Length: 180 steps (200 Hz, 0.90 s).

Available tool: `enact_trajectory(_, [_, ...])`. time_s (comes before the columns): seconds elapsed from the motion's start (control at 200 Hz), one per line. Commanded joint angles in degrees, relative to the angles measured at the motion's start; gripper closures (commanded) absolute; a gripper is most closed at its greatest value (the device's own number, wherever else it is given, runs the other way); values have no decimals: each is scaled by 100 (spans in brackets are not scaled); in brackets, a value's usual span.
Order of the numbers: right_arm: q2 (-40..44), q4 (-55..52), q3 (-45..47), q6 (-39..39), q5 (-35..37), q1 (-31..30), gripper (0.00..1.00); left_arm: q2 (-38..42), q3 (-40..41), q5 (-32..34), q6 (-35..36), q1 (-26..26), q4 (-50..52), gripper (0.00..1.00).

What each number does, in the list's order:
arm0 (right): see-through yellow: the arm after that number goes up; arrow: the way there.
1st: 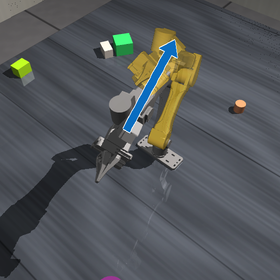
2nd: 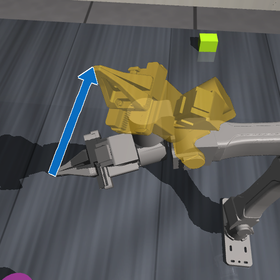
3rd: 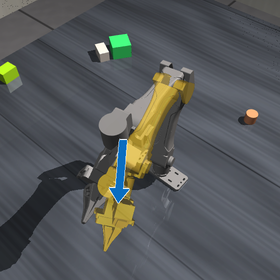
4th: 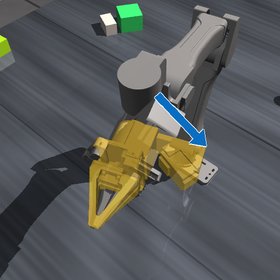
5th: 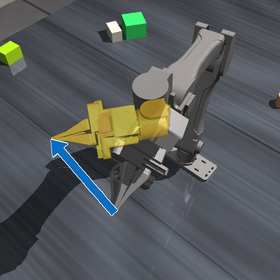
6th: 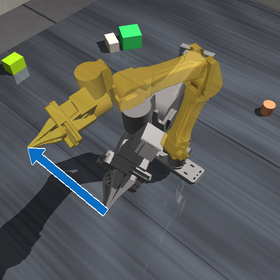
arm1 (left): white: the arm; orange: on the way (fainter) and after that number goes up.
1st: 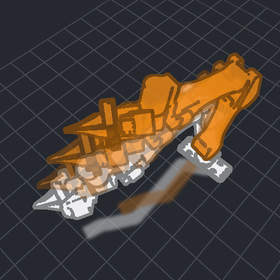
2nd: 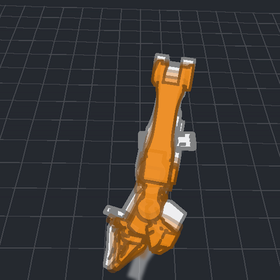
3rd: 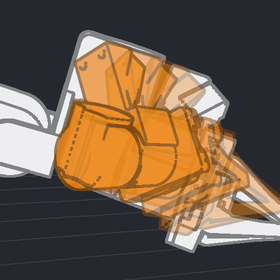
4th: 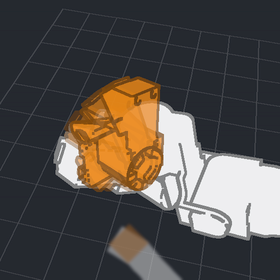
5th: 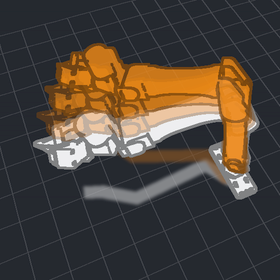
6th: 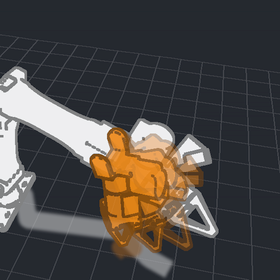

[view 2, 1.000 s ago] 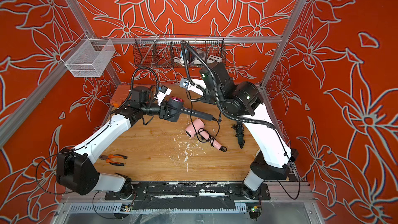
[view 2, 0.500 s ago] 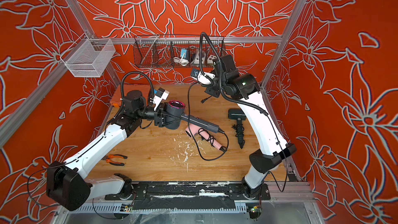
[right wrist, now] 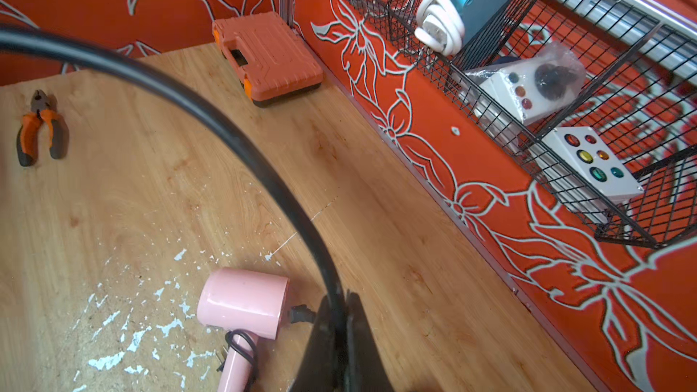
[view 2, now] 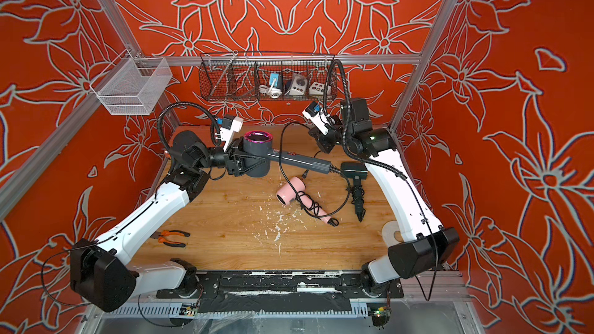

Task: Wrap the cord around the hair dryer
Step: Wrap the power cord around the hair dryer.

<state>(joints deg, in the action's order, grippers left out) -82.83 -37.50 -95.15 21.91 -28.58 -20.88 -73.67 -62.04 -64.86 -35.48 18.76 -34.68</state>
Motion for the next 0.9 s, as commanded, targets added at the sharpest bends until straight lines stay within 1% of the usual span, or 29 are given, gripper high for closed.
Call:
enact_trajectory(0.0, [249,781,451,-507,-445,32,100,-139,-277,454,-605,-4,-1145,100])
enact_trajectory(0.19, [640,1859,1415,-1333,-775,31,100,-566,-522,791,-1300,-63,-1985,100])
enact_trajectory(0.385, [1043,2887,2310,-2109,-912,32,100,-775,-700,1144,-1497,-192,-2247,100])
enact_trajectory(0.49, [1214,3219,2711,-2327,-895,32,100,-971,-802,1243,-2024,-343,-2830,100])
enact_trajectory(0.575, [1224,3205,2807,-2351,-926,32,100,-1122,-882,1316,-2391,-441,-3166,100])
enact_trajectory(0.681, [1206,3322,2898,-2499,-1190,24,100,-1143,-963,1368,-2314,-461,-3028,100])
enact_trajectory(0.796, [1288,3612,3174,-2702,-1209,23,100,-1127,-1034,1463,-2135,-485,-2808,100])
enact_trajectory(0.896, [1322,3703,3338,-2827,-1308,-6,100,-1172,-1111,1604,-2115,-563,-2746,100])
